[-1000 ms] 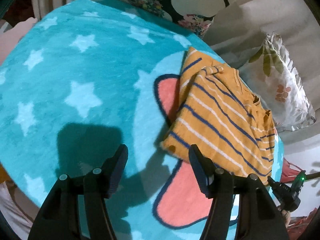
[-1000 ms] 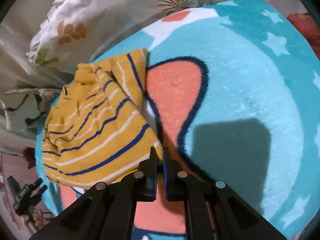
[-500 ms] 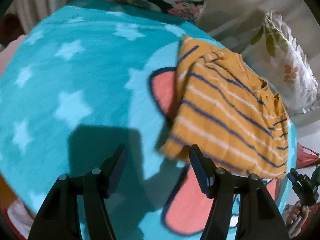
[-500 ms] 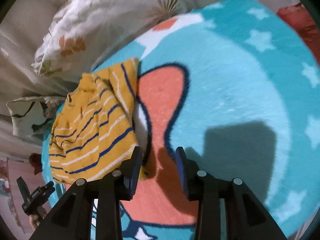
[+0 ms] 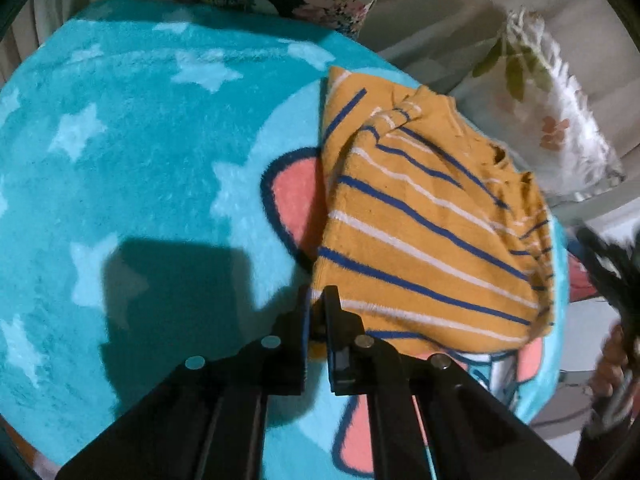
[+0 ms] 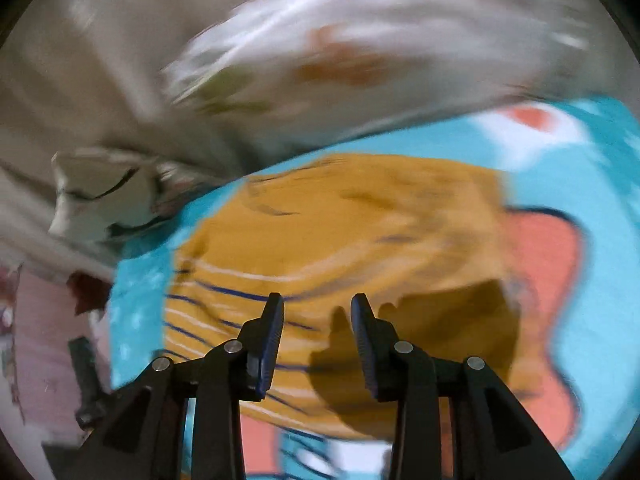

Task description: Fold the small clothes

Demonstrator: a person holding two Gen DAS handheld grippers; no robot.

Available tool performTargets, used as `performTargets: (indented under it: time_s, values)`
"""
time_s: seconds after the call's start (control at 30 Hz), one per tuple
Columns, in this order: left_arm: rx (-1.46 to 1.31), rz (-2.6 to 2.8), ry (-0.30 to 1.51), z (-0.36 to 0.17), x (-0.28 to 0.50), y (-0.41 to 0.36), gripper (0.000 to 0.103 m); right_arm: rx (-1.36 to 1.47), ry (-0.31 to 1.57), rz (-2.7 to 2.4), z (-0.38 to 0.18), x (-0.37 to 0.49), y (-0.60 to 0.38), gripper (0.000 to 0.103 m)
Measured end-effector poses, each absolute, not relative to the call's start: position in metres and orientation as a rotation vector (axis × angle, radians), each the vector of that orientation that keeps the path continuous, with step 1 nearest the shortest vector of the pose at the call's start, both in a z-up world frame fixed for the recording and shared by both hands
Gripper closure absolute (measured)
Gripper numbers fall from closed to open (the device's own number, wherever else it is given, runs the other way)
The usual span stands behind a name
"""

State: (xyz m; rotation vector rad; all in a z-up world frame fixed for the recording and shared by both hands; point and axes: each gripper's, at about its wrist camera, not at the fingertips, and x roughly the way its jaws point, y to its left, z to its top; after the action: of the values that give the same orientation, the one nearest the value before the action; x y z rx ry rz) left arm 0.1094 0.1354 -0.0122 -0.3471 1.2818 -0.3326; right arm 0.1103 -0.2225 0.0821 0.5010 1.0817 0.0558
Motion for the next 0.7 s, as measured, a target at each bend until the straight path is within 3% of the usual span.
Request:
performTargets:
  time_s: [0.13, 0.2, 0.23, 0.33, 0.43, 0.7]
  values:
    - [-0.380, -0.351, 1.264, 0.000, 0.107, 0.152, 0.089, 0.444, 1.143, 0.207, 0.063, 0.166, -0.139, 0.065]
    - [-0.387, -0.350, 1.261, 0.002, 0.105, 0.159, 0.071, 0.377, 1.191, 0.205, 0.045, 0.192, -0.104, 0.065]
    - [-0.387, -0.344, 1.258, 0.003, 0.104, 0.164, 0.069, 0.340, 1.219, 0.187, 0.034, 0.204, -0.091, 0.065]
    - [-0.379, -0.344, 1.262, 0.003, 0.103, 0.173, 0.069, 0.258, 1.293, 0.146, -0.001, 0.242, -0.059, 0.073]
    - [-0.385, -0.351, 1.275, 0.003, 0.101, 0.177, 0.068, 0.212, 1.311, 0.152, -0.016, 0.269, -0.028, 0.069]
    - [-0.378, -0.400, 1.291, 0.004, 0.105, 0.172, 0.067, 0.126, 1.171, 0.258, 0.022, 0.266, -0.014, 0.067]
